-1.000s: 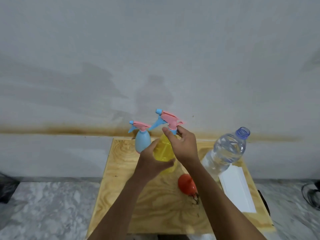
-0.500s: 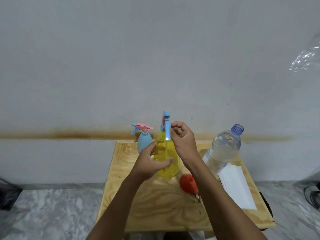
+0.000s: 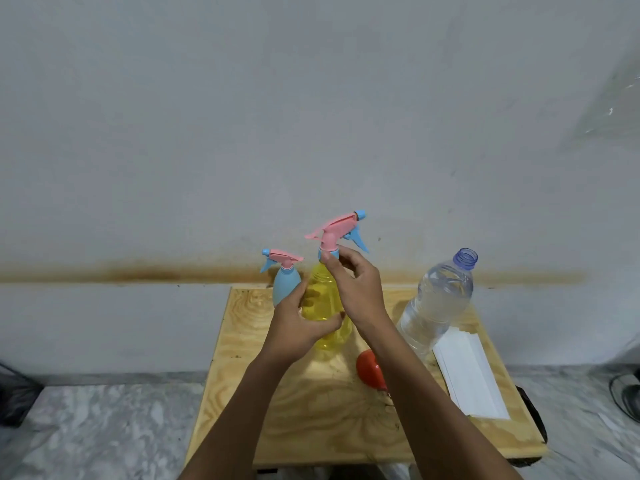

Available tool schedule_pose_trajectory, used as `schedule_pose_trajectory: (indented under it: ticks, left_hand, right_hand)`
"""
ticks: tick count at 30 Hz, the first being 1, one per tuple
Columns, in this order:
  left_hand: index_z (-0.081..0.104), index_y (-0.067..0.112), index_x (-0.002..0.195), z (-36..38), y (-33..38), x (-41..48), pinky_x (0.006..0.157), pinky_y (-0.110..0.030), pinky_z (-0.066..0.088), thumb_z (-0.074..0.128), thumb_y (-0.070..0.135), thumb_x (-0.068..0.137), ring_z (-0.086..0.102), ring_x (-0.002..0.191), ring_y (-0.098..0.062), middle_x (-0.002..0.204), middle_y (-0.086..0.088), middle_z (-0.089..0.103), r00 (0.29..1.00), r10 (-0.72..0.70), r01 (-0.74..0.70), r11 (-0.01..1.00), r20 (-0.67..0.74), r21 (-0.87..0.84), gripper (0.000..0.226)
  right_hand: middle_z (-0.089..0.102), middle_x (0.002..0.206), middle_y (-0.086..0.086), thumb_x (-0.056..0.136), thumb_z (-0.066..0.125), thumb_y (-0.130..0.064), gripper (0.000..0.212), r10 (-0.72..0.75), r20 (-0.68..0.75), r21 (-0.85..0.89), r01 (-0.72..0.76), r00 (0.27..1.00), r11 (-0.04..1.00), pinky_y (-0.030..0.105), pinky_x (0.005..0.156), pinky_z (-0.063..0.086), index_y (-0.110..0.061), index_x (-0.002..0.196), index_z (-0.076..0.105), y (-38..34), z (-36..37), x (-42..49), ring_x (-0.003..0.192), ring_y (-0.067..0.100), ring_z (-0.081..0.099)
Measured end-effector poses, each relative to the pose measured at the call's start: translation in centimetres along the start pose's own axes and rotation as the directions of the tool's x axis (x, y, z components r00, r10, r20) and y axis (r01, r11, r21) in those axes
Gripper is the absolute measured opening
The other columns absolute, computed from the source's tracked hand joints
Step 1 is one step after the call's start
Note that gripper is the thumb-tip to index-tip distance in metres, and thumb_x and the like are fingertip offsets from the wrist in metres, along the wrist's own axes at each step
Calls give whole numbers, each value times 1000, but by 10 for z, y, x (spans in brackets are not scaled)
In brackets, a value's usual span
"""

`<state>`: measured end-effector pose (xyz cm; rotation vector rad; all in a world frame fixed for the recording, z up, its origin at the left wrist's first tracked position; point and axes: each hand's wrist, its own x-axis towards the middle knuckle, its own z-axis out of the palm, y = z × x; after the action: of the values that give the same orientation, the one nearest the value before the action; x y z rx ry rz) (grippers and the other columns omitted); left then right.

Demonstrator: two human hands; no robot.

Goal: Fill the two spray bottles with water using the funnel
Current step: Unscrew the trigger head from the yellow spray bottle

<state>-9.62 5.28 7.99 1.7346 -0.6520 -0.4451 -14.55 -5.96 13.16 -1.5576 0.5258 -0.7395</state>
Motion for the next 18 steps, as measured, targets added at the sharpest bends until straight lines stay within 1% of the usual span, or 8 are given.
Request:
schedule_pose_trajectory:
  ticks: [3,7,9,11,12,13,15,18]
  left_hand:
    - [60,32,130,1,2,-1,76,-5,45,87,29,72,64,103,1,106,16,71,999,-3,3,1000,-35,3,64]
    - [57,36,126,6,3,0,75,-5,46,87,24,72,62,102,2,103,21,68,996,-16,18,1000,-83,22,63]
    - [51,30,138,9,5,0,87,-9,46,87,30,70,57,117,-4,121,16,64,996,-34,39,998,-81,52,77]
    - [42,24,149,12,3,0,106,-30,47,85,43,64,48,134,-13,141,6,56,997,-34,41,994,-72,96,97]
    - [39,23,152,12,3,-1,111,-36,44,85,44,64,45,138,-15,146,4,53,997,-35,42,994,-68,103,101]
    - [38,22,153,13,3,-1,113,-38,42,86,40,66,43,140,-16,149,4,50,996,-41,49,994,-73,103,101]
    - [37,20,153,14,2,0,111,-31,40,88,32,70,42,140,-15,150,5,49,995,-53,61,994,-81,92,98]
    - [41,20,151,15,-1,2,101,-21,39,89,31,69,48,134,-10,141,6,56,994,-70,76,994,-79,79,95]
  right_hand:
    - [70,105,-7,93,67,-29,31,34,39,34,-35,999,999,17,87,50,-24,123,62,1,-2,0,97,1,65]
    - [71,106,-7,95,65,-29,17,13,7,49,-14,1000,999,15,83,48,-25,111,65,-2,-1,-1,99,1,64]
    - [69,106,-11,89,71,-34,21,-8,-1,-15,8,1000,1000,13,83,49,-28,109,65,-2,2,-3,100,-1,62]
    - [68,105,-8,83,77,-38,24,-31,-32,-103,28,999,994,8,79,47,-34,102,63,-1,3,-4,97,-2,62]
    - [68,104,-6,84,77,-37,22,-44,-47,-126,38,998,991,5,76,44,-36,99,61,-2,3,-4,94,-5,61]
    - [68,104,-6,85,76,-35,21,-56,-53,-140,48,997,989,2,74,42,-36,100,61,-2,2,-4,92,-9,60]
    - [68,105,-9,87,75,-31,26,-74,-49,-135,66,996,989,2,76,43,-30,110,61,-2,0,-3,94,-12,60]
    - [69,107,-10,88,74,-29,35,-55,-44,-87,51,998,995,18,89,49,-24,118,59,0,-4,-3,100,-3,63]
